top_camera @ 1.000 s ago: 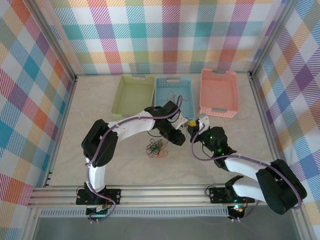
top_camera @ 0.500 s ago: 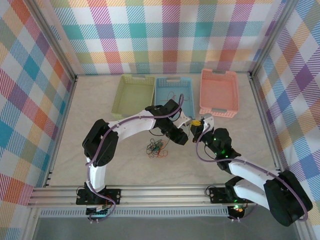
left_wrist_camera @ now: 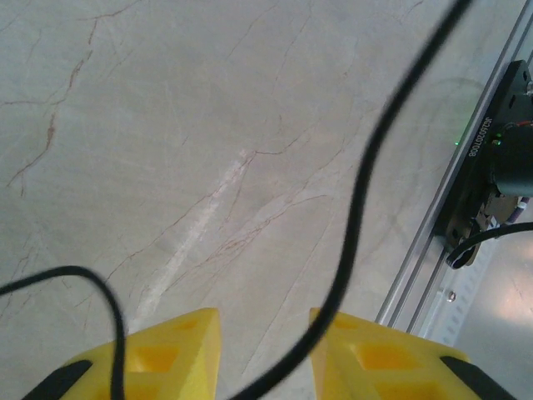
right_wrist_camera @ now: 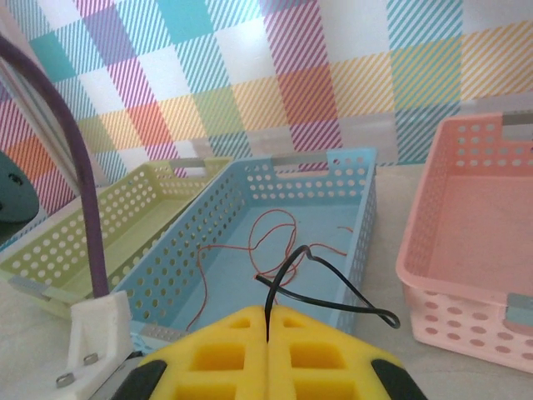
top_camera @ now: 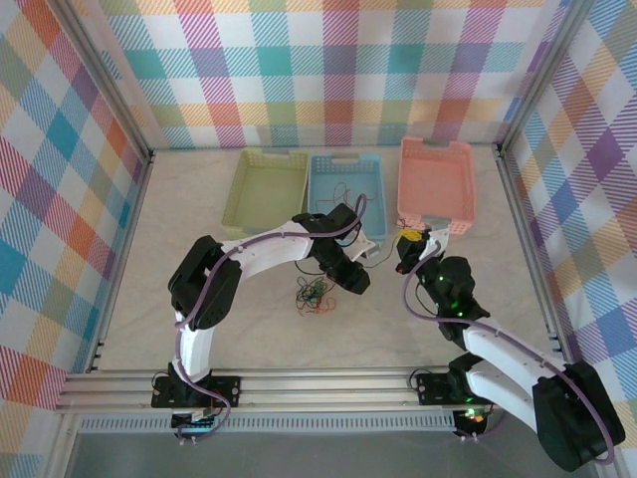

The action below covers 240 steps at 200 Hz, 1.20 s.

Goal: Untangle the cables

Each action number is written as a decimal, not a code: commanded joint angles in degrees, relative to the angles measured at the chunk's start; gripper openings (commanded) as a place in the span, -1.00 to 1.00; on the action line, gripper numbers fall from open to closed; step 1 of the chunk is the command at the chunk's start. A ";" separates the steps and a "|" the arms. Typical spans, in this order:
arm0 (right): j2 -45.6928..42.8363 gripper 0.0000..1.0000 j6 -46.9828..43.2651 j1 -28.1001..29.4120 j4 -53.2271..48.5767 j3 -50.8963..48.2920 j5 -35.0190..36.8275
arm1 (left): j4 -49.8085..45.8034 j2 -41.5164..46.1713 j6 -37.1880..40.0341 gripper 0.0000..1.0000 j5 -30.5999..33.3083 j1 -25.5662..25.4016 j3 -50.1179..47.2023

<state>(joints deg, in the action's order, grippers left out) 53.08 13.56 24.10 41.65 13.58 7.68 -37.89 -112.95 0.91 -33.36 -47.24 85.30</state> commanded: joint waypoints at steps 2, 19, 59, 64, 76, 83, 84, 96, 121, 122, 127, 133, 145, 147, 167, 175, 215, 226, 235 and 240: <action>-2.29 -1.00 1.89 -0.89 0.63 -0.82 1.62 | -1.92 0.27 0.34 -0.41 0.06 -0.88 -0.46; -3.27 -1.00 2.04 -1.15 -0.04 -0.76 1.46 | -2.27 0.14 0.56 -0.47 0.05 -0.96 -0.30; -6.91 -1.00 1.87 -2.53 -2.91 -0.40 3.50 | -2.98 0.74 0.91 -0.56 1.08 -1.00 -0.95; -7.25 -1.00 1.88 -2.80 -3.39 -0.19 3.69 | -2.98 0.92 0.91 -0.57 1.23 -0.99 -1.21; -8.04 -1.00 1.68 -3.38 -4.75 0.19 3.83 | -2.90 1.32 0.94 -0.61 1.58 -0.92 -1.62; -8.61 -1.00 1.73 -3.61 -4.99 0.21 3.96 | -2.74 1.58 0.76 -0.62 1.80 -0.92 -1.95; -8.61 -1.00 1.73 -3.61 -4.99 0.21 3.96 | -2.73 1.59 0.72 -0.62 1.85 -0.92 -1.96; -9.41 -1.00 1.64 -4.10 -5.09 0.38 4.24 | -2.81 1.81 0.62 -0.64 2.18 -0.92 -2.16; -9.97 -1.00 1.94 -4.61 -6.82 0.13 3.88 | -2.37 2.61 0.41 -0.64 2.32 -1.06 -3.21; -9.90 -1.00 1.92 -4.60 -6.79 0.13 3.85 | -2.32 2.72 0.37 -0.63 2.28 -1.03 -3.21; -9.44 -1.00 2.18 -4.59 -6.48 0.00 3.39 | -1.99 2.99 0.24 -0.62 1.98 -1.05 -3.48; -8.60 -1.00 2.37 -4.62 -6.00 -0.11 2.63 | -1.72 3.36 0.31 -0.59 1.54 -1.09 -3.63; -7.08 -1.00 2.48 -4.59 -4.05 0.03 1.10 | -0.70 4.67 0.25 -0.52 0.48 -1.34 -4.13; -6.81 -1.00 2.48 -4.59 -3.75 0.04 0.70 | -0.45 5.02 0.26 -0.51 0.25 -1.31 -4.25; -6.14 -1.00 2.52 -4.66 -3.12 0.04 -0.30 | 3.19 9.97 -0.41 -0.26 -1.12 -1.43 -6.31; -6.34 -1.00 2.57 -4.63 -3.15 0.04 -0.39 | 5.19 12.60 -1.13 -0.10 0.55 -1.41 -7.39; -6.85 -1.00 2.58 -4.59 -3.16 0.04 -1.41 | 4.91 15.28 -3.63 0.32 18.95 -0.44 -6.66; -7.08 -1.00 2.60 -4.59 -3.19 0.04 -1.48 | 2.86 13.23 -3.63 0.34 20.21 -0.06 -5.25; -7.18 -1.00 2.51 -4.59 -3.19 0.04 -1.52 | 1.41 11.27 -3.76 0.35 21.55 -0.05 -4.06; -7.34 -1.00 2.52 -4.61 -3.31 -0.04 -1.52 | 0.97 10.34 -3.76 0.35 21.79 -0.06 -3.82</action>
<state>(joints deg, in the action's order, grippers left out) 46.89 15.66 19.84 36.36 13.39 7.18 -33.08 -97.65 -2.00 -18.87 -47.81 79.48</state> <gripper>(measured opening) 0.062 0.671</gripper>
